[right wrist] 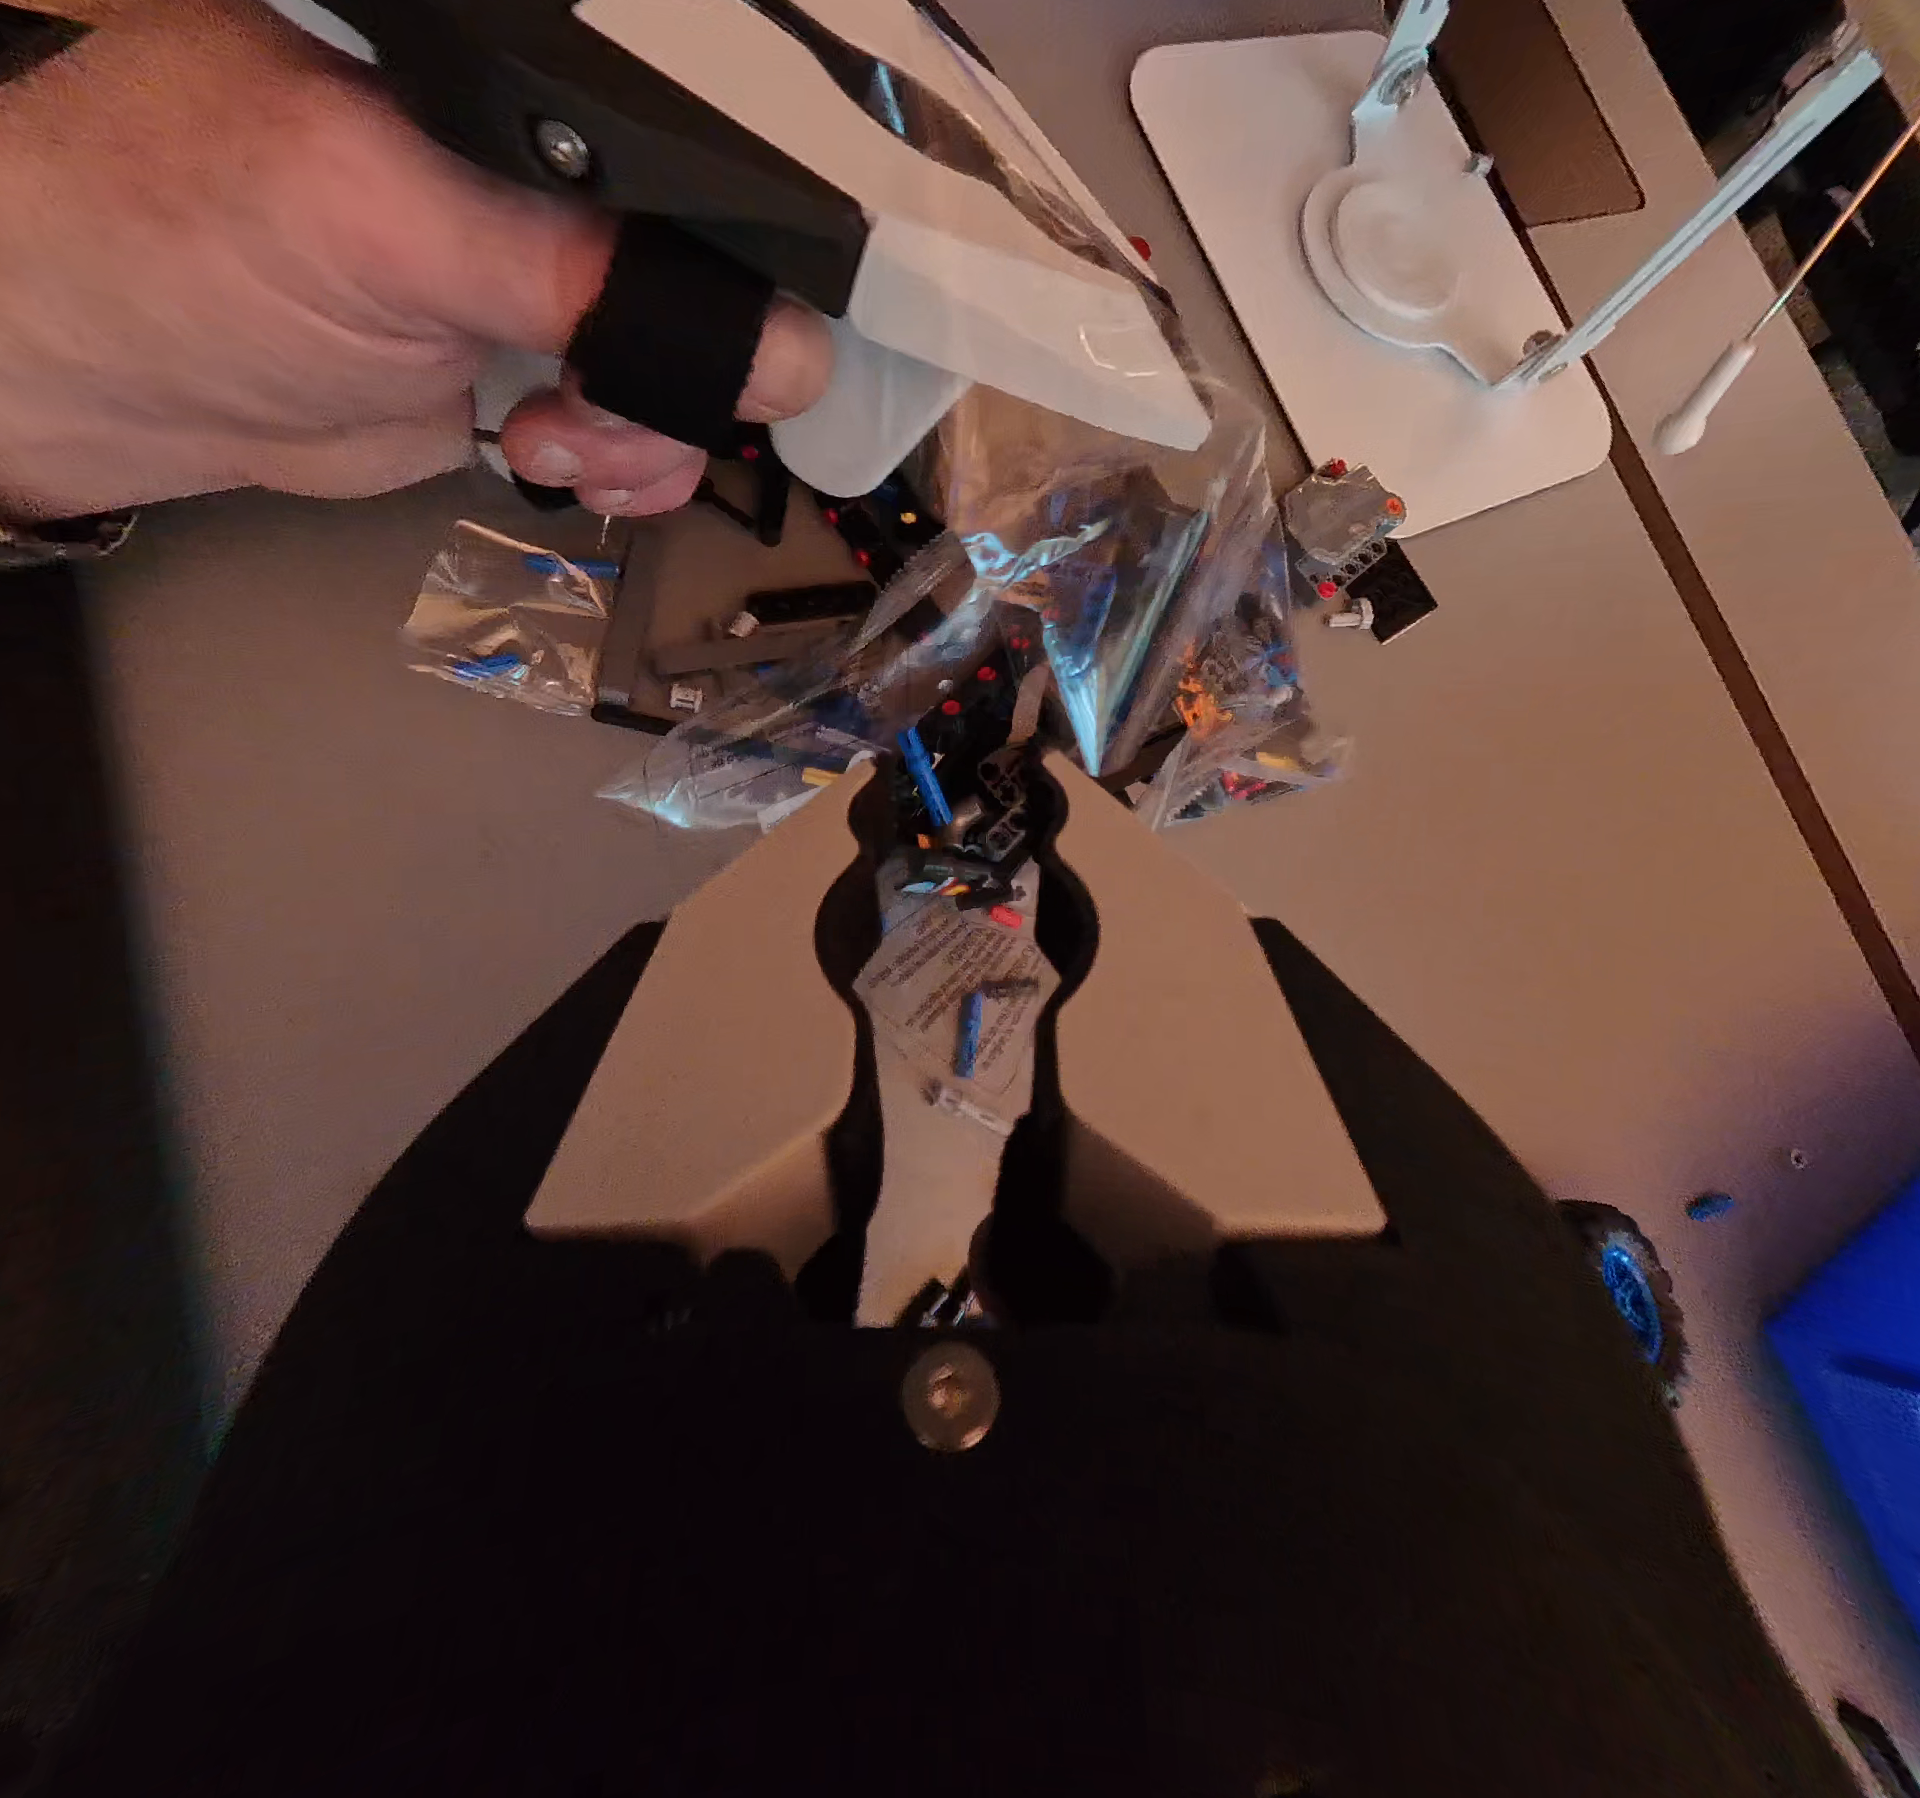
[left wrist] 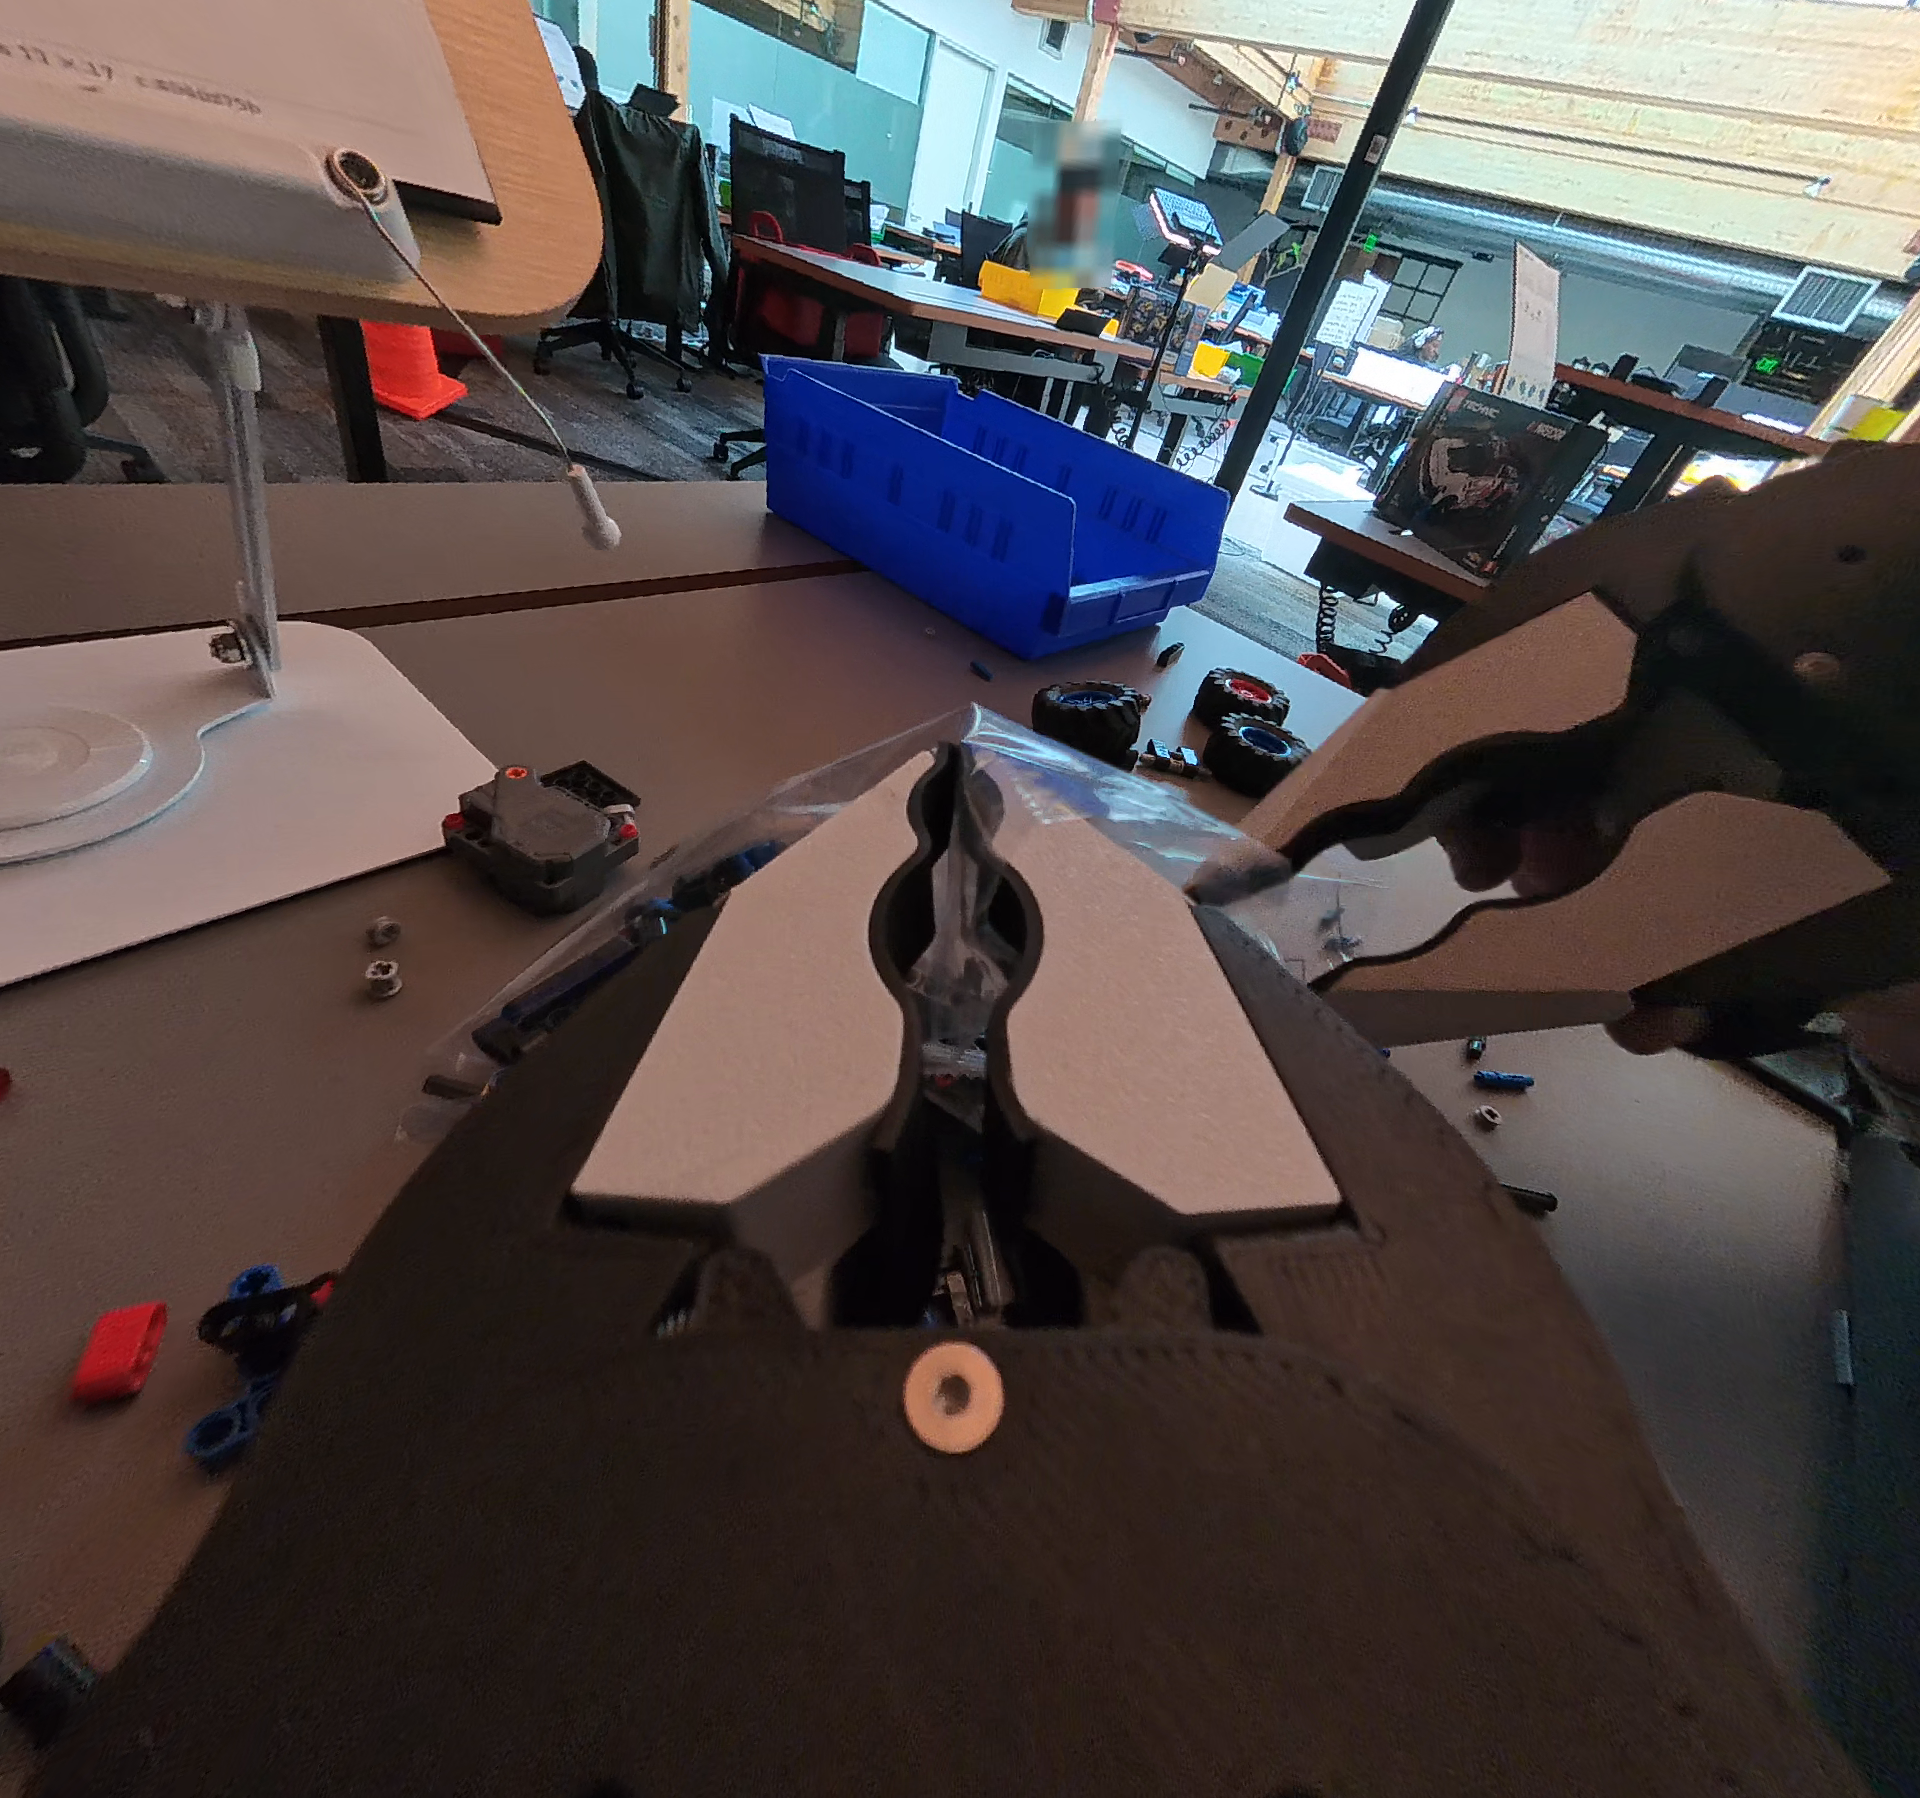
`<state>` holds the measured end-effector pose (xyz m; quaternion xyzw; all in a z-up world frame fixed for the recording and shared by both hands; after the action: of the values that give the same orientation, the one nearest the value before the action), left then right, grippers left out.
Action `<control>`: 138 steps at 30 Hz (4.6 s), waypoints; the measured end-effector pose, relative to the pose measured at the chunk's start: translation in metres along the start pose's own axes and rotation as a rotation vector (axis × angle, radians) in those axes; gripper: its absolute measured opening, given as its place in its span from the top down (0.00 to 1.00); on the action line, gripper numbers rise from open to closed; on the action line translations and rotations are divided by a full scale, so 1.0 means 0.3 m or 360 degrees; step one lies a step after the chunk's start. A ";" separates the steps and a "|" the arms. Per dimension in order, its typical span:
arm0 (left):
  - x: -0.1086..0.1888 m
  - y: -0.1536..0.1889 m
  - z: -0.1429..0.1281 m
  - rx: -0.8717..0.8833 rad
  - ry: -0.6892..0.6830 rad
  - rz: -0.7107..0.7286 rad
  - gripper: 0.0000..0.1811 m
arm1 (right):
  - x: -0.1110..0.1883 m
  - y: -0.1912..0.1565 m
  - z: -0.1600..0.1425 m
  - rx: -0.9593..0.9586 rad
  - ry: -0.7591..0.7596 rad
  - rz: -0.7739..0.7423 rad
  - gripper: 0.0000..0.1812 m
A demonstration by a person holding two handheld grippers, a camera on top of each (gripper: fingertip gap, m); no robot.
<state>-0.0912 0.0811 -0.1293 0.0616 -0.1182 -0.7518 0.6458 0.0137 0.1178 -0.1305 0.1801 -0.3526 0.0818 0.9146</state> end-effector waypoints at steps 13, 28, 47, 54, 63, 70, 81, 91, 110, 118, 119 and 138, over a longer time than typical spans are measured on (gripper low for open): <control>-0.003 0.001 -0.001 -0.0003 -0.0007 -0.0002 1.00 | 0.042 -0.170 -0.245 -0.0131 -0.0232 0.0476 0.89; -0.007 -0.002 -0.006 -0.0008 -0.0017 0.0003 1.00 | 0.061 -0.025 0.016 0.0002 0.0111 0.0048 0.88; -0.004 -0.001 -0.005 -0.0005 -0.0015 0.0004 1.00 | 0.015 -0.282 -0.259 -0.0147 -0.0450 0.0470 0.94; -0.003 0.001 -0.002 -0.0006 -0.0011 -0.0003 1.00 | 0.014 -0.288 -0.231 -0.0116 -0.0417 0.0528 1.00; -0.002 0.004 -0.001 -0.0006 -0.0009 -0.0009 1.00 | 0.006 -0.298 -0.262 -0.0086 -0.0491 0.0530 0.97; -0.005 0.004 -0.003 -0.0008 -0.0014 -0.0012 1.00 | 0.075 -0.130 -0.030 0.0016 -0.0030 0.0186 0.97; -0.007 0.007 -0.002 -0.0008 -0.0017 -0.0023 1.00 | 0.134 -0.095 -0.110 0.0052 -0.0084 0.0310 0.93; -0.004 0.004 -0.003 -0.0009 -0.0018 -0.0011 1.00 | 0.044 -0.195 -0.348 0.0094 -0.0443 0.0634 0.94; -0.006 0.005 -0.005 -0.0007 -0.0022 -0.0018 1.00 | 0.004 0.016 -0.016 -0.0123 -0.0006 0.0235 0.90; -0.009 0.010 -0.003 -0.0008 -0.0021 -0.0029 1.00 | 0.157 -0.104 -0.167 -0.0052 -0.0151 0.0422 0.89; -0.009 0.010 -0.003 -0.0008 -0.0022 -0.0030 1.00 | 0.157 -0.123 -0.220 -0.0038 -0.0263 0.0424 0.89; -0.007 0.010 -0.003 -0.0018 -0.0024 -0.0021 1.00 | 0.097 -0.103 -0.053 0.0078 -0.0015 0.0318 0.97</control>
<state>-0.0878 0.0826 -0.1294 0.0531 -0.1183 -0.7571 0.6403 0.0537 0.0961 -0.1302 0.1668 -0.3710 0.1803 0.8956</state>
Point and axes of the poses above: each gripper's, where its closed fingertips meet, x back along the fingers, z out of its top, y = z × x across the jaws, the point moved 6 cm from there along x, back along the fingers, and after that the axes turned 1 degree about x, right-handed, at the moved point
